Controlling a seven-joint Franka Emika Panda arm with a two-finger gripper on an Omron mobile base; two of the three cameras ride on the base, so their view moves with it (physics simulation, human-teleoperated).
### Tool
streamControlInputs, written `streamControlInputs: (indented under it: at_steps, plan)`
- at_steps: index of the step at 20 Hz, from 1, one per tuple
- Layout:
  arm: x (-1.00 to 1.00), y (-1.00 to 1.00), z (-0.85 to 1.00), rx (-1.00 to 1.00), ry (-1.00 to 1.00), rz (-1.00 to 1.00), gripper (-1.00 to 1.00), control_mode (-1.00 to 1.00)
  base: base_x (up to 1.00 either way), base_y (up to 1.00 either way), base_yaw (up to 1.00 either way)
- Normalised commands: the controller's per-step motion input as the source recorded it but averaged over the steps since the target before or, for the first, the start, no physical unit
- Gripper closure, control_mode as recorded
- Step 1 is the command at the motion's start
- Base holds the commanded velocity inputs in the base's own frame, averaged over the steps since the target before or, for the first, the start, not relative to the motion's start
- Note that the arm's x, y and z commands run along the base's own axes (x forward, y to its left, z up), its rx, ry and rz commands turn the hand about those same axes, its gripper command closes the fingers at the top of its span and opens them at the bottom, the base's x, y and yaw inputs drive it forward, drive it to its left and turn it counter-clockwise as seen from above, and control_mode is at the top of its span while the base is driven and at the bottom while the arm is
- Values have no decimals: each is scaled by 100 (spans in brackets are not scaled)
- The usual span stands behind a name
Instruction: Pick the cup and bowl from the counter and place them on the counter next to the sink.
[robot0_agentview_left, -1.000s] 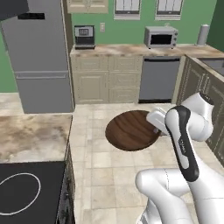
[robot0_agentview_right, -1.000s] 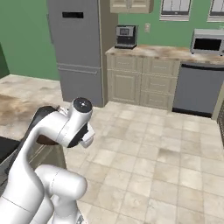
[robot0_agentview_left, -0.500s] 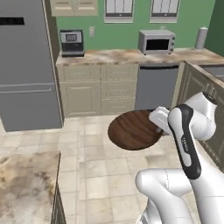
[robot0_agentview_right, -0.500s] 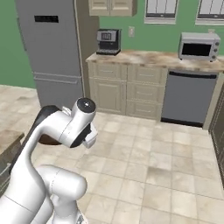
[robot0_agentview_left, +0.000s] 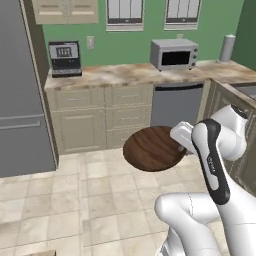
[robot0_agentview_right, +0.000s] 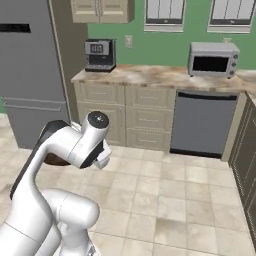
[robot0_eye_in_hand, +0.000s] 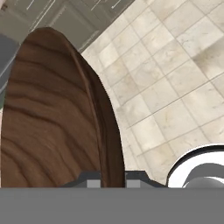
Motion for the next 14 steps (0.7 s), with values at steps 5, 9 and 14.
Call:
streamControlInputs:
  at_steps: [5, 9, 14]
  plan:
    - [0, 0, 0, 0, 0, 0, 100, 100, 100, 0, -23]
    - [0, 0, 0, 0, 0, 0, 100, 100, 100, -8, -33]
    - [0, 0, 0, 0, 0, 0, 100, 100, 100, -8, -43]
